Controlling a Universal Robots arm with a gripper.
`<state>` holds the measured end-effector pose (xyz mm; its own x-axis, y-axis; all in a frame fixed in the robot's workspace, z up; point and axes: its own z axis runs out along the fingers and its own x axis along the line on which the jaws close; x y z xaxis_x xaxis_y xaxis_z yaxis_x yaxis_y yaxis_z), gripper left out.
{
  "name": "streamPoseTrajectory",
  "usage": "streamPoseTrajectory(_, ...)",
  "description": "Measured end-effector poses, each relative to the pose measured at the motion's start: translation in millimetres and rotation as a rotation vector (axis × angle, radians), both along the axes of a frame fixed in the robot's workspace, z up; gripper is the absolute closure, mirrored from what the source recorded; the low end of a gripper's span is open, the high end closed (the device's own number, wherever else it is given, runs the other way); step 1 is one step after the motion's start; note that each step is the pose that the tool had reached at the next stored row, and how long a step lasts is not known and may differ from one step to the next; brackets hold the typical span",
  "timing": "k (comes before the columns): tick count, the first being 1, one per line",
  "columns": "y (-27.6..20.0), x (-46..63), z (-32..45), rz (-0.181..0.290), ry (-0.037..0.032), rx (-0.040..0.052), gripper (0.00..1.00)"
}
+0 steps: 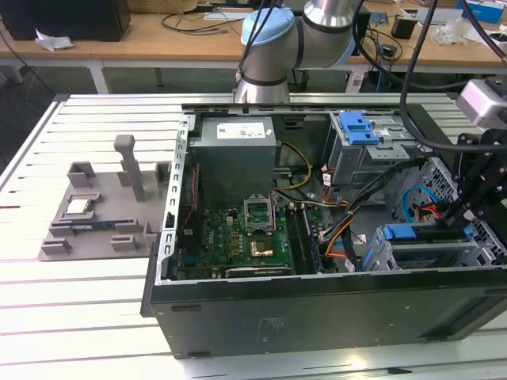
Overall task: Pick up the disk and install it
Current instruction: 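Insert the first disk wire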
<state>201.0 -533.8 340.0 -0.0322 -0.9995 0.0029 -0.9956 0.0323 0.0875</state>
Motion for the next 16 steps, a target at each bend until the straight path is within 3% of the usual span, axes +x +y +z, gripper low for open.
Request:
streamPoseTrajectory(10, 0.0, 0.3, -3.6, 0.0, 0.0015, -0.0009, 0.82)
streamPoseTrajectory(11, 0.0, 0.2, -3.4, 0.0, 0.0014, -0.0012, 0.76)
streamPoseTrajectory(12, 0.0, 0.2, -2.7, 0.0, 0.0014, -0.0014, 0.76)
streamPoseTrajectory(16, 2.1, 0.2, 20.6, 0.0, 0.0011, -0.0024, 0.78)
